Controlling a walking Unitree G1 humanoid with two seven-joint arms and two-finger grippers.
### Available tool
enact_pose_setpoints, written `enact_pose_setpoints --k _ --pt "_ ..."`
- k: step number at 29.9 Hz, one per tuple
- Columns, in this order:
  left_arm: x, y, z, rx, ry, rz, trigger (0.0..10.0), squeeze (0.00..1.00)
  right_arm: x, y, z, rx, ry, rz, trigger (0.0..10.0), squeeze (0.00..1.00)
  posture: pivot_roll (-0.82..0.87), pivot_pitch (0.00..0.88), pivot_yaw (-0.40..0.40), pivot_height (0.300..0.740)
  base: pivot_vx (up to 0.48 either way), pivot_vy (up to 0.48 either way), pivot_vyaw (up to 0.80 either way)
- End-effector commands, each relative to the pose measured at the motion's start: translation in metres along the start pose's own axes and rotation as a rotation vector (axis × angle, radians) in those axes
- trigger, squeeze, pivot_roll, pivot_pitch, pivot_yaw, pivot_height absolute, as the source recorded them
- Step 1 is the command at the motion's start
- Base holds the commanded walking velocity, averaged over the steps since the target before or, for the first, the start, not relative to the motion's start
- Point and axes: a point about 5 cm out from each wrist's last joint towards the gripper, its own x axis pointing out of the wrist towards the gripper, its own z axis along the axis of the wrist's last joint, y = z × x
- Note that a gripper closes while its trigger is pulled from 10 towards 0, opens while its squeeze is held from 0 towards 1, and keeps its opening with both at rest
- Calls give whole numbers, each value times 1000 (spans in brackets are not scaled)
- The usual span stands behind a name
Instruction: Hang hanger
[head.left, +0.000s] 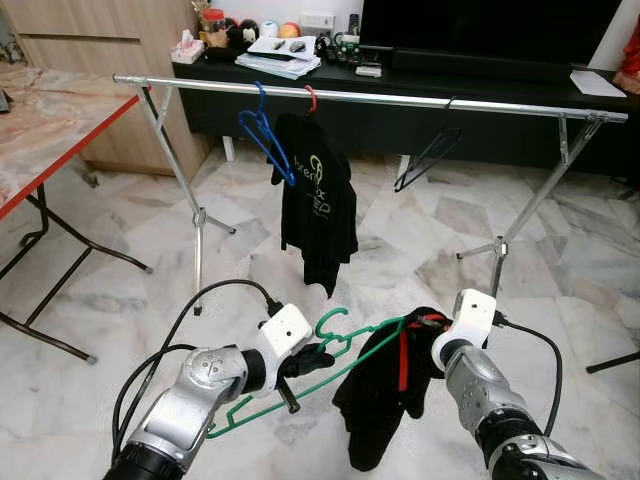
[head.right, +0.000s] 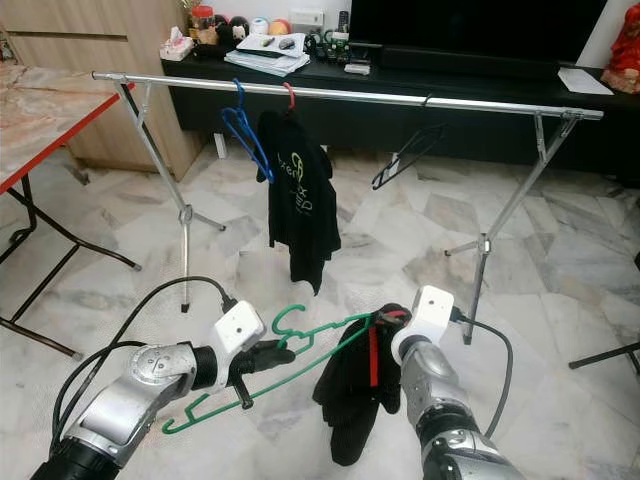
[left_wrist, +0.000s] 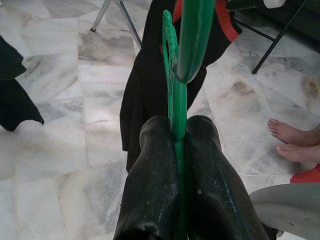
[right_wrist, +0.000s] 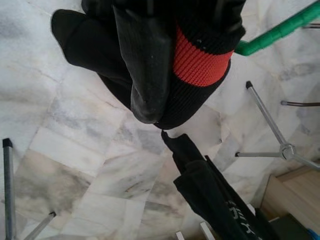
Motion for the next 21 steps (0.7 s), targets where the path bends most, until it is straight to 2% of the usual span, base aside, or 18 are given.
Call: enact_pose_setpoints --k 1,2,3,5,9,15,21 --pt "0 -4 5 0 -21 -25 10000 0 2 10 12 -3 -32 41 10000 0 -34 101 -39 740 0 0 0" --pt "0 -6 5 -4 -23 -37 10000 0 2 13 14 -23 -36 64 10000 0 -35 100 -38 740 0 0 0" --pt "0 -9 5 -12 -29 -55 10000 0 3 18 19 -95 -47 99 10000 0 -36 97 -38 740 0 0 0" --pt "0 -10 5 -15 -32 -61 10000 0 3 22 22 -106 -50 115 10000 0 -38 95 -37 740 0 0 0" --pt "1 -11 7 -13 -37 -66 10000 0 4 29 32 -11 -65 136 10000 0 -38 88 -36 740 0 0 0" --pt "5 -7 8 5 -38 -27 10000 0 4 42 43 6 -95 179 10000 0 -39 77 -33 740 0 0 0" --pt "11 4 9 28 -23 96 10000 0 2 47 53 -2 -134 196 10000 0 -49 74 -29 740 0 0 0"
